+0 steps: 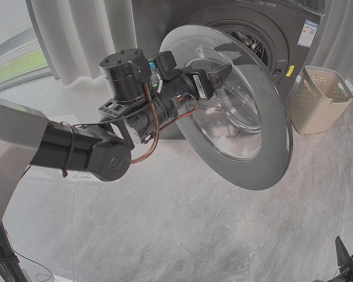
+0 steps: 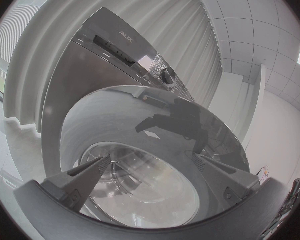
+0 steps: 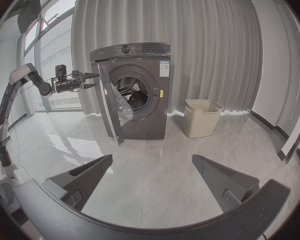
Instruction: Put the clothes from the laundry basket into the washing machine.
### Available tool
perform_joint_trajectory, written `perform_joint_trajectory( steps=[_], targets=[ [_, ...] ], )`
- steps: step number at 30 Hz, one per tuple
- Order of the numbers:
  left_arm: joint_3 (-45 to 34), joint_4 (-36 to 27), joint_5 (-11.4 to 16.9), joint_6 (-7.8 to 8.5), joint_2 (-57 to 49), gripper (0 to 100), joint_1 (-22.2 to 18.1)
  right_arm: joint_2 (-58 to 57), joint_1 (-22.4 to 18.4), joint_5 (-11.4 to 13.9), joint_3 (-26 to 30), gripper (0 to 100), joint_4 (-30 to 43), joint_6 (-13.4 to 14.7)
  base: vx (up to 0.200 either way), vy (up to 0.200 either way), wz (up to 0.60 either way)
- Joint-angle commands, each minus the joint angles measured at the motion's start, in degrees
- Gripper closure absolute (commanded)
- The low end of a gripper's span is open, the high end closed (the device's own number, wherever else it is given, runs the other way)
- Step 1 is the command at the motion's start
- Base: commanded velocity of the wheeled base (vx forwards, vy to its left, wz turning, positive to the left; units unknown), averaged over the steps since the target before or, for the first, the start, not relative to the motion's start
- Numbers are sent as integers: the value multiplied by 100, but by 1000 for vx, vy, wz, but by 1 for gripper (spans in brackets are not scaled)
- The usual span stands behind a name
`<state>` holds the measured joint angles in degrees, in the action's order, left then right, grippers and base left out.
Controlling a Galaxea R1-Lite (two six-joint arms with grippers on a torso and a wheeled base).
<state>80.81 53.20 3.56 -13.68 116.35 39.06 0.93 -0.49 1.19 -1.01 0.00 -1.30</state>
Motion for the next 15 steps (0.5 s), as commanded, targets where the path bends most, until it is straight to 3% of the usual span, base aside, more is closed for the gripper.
perform_joint_trajectory(
  steps=[1, 2, 4, 8, 15],
  targets=[
    [936, -90, -602, 23, 714, 0, -39, -57, -4, 4, 101, 0, -9, -1, 0, 0, 0],
    [1306, -64, -989, 32, 1048, 0, -30, -57, 5, 4, 101, 0, -9, -1, 0, 0, 0],
    [1780, -99, -1323, 58, 1443, 0, -47, -57, -4, 4, 101, 0, -9, -1, 0, 0, 0],
    [2343, -231, -1490, 41, 1795, 0, -91, -57, 5, 4, 101, 0, 0, -1, 0, 0, 0],
    [2518, -424, -1753, 14, 1725, 0, -83, -57, 5, 4, 101, 0, 0, -1, 0, 0, 0]
  ],
)
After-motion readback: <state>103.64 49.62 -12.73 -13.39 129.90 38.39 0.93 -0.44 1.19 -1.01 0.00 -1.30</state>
